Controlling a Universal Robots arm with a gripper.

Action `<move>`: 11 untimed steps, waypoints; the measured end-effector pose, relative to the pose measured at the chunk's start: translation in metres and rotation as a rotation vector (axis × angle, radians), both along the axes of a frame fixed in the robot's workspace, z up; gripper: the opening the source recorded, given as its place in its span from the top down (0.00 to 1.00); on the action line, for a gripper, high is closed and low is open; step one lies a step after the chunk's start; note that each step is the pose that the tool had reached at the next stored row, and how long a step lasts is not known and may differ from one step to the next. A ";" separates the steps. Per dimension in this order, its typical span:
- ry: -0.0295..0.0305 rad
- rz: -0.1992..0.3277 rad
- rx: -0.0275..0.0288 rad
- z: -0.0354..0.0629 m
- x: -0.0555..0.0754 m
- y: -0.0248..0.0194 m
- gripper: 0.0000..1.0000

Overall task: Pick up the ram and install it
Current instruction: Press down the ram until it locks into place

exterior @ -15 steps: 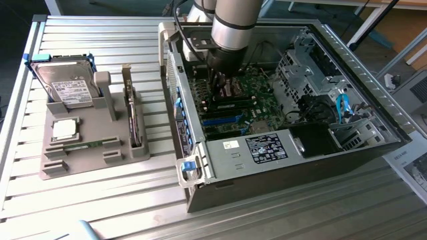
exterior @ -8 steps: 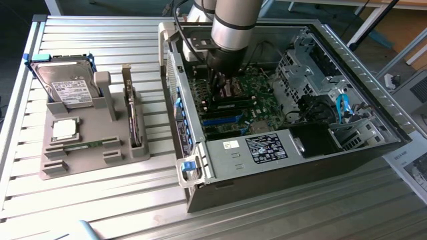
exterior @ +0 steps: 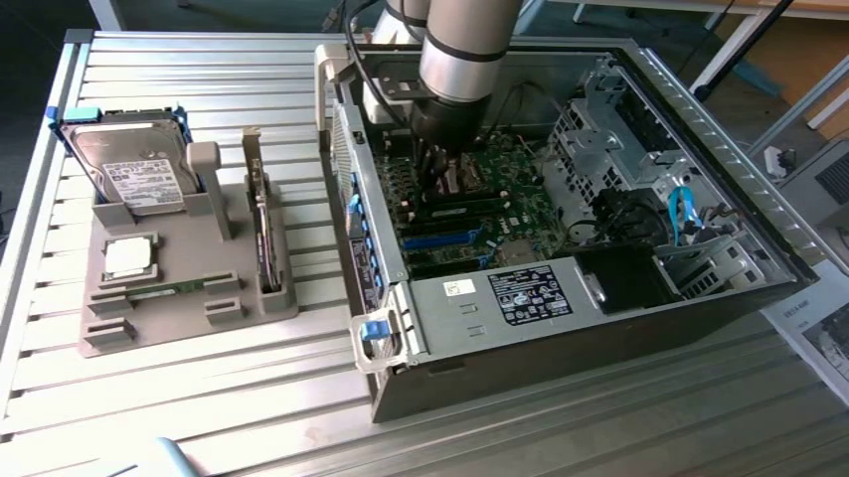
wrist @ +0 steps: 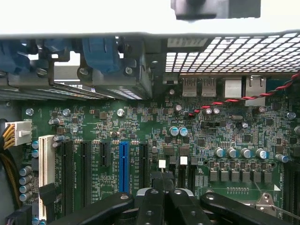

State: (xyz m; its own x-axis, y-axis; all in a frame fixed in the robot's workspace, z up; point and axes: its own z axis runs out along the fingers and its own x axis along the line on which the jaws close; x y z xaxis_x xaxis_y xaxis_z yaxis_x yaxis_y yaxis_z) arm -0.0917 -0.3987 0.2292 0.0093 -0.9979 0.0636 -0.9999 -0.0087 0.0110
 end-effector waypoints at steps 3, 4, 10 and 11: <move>0.0001 0.000 -0.0002 -0.0005 0.000 0.0000 0.89; 0.0000 0.000 0.0000 -0.0006 0.000 0.0000 0.89; 0.0013 0.000 -0.0008 0.0082 0.000 0.0000 0.89; 0.0014 0.000 -0.0008 0.0092 0.000 0.0000 0.89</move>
State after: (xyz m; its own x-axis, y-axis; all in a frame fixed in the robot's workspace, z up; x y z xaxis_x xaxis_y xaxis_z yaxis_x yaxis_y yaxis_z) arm -0.0917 -0.3987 0.2385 0.0094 -0.9979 0.0644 -0.9999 -0.0086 0.0123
